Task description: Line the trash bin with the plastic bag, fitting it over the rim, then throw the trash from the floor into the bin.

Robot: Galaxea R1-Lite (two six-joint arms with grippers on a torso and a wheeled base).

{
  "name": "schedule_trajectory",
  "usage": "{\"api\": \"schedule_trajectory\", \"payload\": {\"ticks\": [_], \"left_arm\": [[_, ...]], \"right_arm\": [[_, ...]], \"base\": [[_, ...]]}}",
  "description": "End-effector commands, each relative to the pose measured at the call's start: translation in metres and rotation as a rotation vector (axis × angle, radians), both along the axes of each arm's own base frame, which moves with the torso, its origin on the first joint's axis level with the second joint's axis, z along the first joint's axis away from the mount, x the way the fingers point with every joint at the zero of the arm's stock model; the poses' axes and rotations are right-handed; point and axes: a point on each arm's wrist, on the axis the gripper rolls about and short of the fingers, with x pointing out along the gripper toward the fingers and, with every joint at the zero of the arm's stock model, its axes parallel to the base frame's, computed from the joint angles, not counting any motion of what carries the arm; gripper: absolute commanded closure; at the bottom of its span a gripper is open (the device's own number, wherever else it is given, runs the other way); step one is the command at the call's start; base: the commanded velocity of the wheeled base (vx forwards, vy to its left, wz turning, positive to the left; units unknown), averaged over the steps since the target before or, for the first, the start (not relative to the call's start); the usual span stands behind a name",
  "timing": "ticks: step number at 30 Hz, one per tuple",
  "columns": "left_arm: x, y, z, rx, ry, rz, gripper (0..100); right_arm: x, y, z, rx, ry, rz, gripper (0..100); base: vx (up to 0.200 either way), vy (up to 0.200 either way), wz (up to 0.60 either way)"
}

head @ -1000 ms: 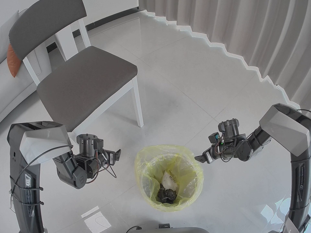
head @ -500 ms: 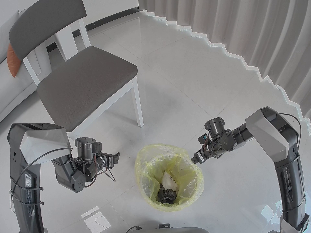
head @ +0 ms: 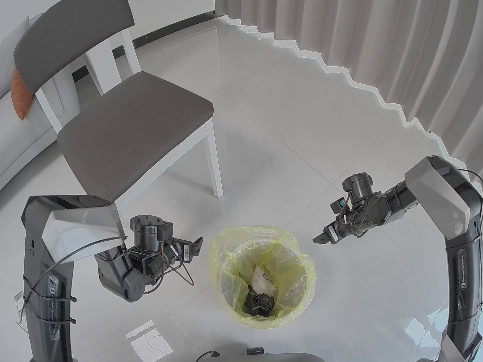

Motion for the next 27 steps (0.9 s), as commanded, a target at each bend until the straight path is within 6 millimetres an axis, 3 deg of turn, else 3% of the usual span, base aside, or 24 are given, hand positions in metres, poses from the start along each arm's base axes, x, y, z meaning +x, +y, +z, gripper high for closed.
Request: {"api": "schedule_trajectory", "payload": {"ticks": [1,7,15,27], "left_arm": [[0.013,-0.030,-0.022,-0.012,-0.003,-0.066,0],[0.017,-0.048,-0.023,-0.039,-0.024,-0.099,0],[0.017,-0.056,-0.034,-0.026,0.005,-0.119,0],[0.051,-0.059,-0.054,0.013,0.071,-0.087,0]], "right_arm": [[-0.019,-0.027,0.041,0.012,-0.077,-0.051,0],[-0.032,-0.039,0.048,-0.005,-0.109,-0.051,0],[-0.034,-0.037,0.043,-0.010,-0.112,-0.046,0],[-0.046,-0.042,0.049,-0.027,-0.142,-0.027,0]], "base": [[0.000,0.000,0.00],[0.000,0.000,0.00],[0.000,0.000,0.00],[0.000,0.000,0.00]]}}
